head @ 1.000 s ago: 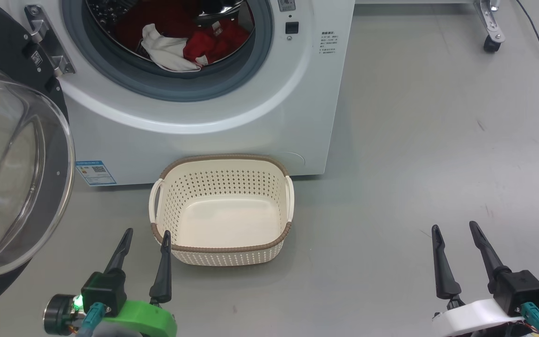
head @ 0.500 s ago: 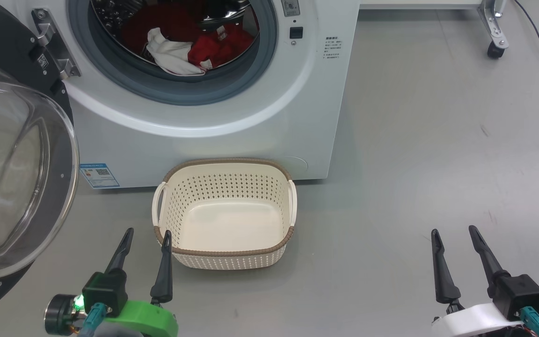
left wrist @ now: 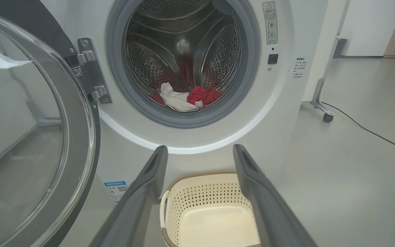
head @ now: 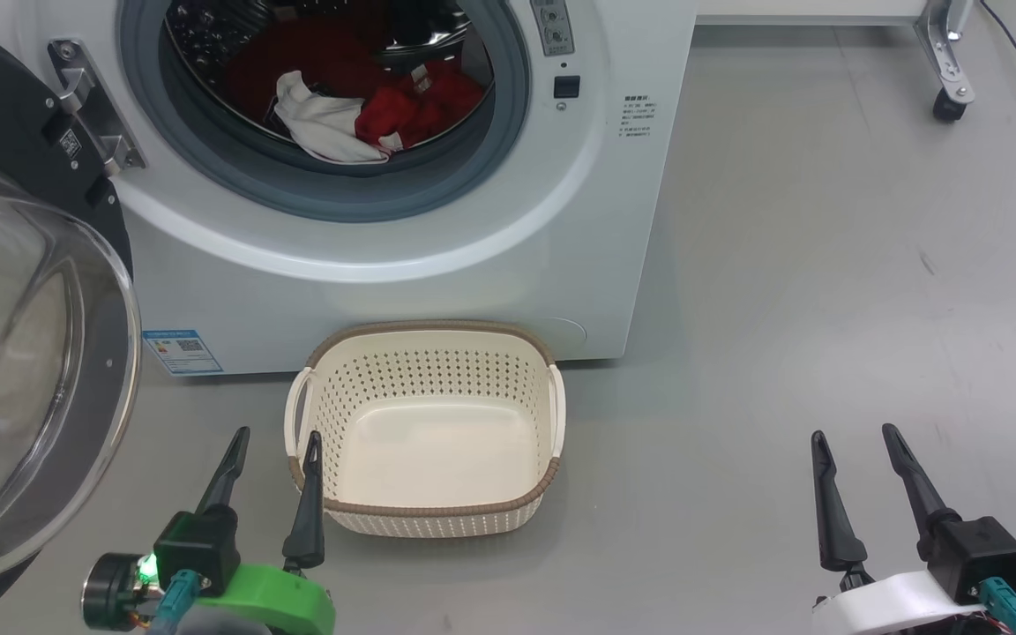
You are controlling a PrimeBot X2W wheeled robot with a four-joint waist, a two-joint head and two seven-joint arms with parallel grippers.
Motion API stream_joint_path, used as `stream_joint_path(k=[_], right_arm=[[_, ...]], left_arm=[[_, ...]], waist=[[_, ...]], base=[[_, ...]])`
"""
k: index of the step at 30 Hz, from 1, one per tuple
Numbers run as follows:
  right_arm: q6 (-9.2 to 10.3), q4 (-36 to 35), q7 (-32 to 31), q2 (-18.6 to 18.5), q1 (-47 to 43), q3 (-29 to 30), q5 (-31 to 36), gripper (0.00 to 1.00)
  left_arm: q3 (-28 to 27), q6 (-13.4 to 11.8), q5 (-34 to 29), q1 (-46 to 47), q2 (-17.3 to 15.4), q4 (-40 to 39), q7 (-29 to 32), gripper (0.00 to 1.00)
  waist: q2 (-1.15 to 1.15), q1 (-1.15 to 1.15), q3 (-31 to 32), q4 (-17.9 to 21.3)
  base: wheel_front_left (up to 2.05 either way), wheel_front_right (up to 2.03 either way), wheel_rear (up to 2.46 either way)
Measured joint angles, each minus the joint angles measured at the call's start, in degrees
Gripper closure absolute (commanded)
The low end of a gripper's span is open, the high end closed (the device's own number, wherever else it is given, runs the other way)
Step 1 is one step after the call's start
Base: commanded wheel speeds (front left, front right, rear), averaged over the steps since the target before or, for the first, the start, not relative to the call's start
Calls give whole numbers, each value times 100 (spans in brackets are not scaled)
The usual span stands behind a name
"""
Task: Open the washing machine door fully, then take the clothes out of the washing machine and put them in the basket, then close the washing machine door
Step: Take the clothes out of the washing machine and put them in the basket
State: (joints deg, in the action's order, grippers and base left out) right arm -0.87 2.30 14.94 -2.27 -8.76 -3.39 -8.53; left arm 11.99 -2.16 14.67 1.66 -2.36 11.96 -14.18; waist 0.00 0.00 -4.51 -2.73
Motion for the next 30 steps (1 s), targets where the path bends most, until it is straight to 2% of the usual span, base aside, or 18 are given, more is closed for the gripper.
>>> stream_joint_path(k=[15,30], right_arm=[[-1,1,0,1,1,2,-8,0],[-4,25,0,3,2,7,-8,0]], left_arm=[[5,-57,-15,1,-3,-33,0,0],[10,-65,-15,1,-3,7,0,0]], waist=[[0,0,-36,-34],[0,0,28,-70]], base=[[95,-97,2],[34,-34,0]])
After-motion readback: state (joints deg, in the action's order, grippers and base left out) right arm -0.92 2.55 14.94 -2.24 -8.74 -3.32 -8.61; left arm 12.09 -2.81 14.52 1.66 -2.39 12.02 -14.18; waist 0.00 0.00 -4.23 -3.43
